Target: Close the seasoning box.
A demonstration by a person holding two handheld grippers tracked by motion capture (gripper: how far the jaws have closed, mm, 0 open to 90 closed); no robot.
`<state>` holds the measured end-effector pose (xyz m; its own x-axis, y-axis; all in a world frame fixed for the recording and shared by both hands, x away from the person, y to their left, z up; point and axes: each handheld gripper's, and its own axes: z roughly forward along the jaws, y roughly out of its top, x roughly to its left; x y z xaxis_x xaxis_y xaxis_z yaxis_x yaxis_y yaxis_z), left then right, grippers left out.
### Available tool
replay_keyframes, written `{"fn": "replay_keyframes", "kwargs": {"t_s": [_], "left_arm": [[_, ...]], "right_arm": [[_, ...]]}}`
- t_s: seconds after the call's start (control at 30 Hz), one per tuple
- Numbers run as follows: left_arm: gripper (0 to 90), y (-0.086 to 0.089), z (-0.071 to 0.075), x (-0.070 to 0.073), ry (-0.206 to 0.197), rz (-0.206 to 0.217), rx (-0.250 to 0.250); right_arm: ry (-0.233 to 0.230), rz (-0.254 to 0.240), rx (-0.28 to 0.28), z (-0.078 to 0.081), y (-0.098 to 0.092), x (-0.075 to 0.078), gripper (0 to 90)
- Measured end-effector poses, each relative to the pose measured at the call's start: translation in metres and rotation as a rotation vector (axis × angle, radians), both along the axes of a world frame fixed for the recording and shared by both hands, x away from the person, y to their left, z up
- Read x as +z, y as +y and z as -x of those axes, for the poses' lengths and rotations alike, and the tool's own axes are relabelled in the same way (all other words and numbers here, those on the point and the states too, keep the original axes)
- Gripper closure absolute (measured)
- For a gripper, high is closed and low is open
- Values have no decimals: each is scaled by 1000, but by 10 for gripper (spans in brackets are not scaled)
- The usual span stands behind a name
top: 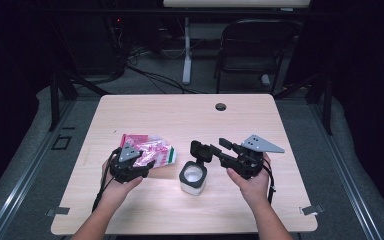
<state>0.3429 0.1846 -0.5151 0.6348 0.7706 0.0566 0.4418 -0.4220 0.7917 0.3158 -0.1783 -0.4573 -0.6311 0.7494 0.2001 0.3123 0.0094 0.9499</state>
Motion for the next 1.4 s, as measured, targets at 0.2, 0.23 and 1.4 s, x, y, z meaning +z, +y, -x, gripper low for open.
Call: {"fn": "replay_keyframes", "kwargs": {"t_s": [0.2,0.23,1.4], "left_arm": [[412,0,1,0,-4,-1,-5],[412,0,1,0,-4,4,-2],[411,27,12,0,-4,7,75]], "right_arm": [[21,-10,-37,-4,-10,0,555],[25,-14,-40,-5,-11,-1,554],[135,85,38,-35,16,-29,563]]}}
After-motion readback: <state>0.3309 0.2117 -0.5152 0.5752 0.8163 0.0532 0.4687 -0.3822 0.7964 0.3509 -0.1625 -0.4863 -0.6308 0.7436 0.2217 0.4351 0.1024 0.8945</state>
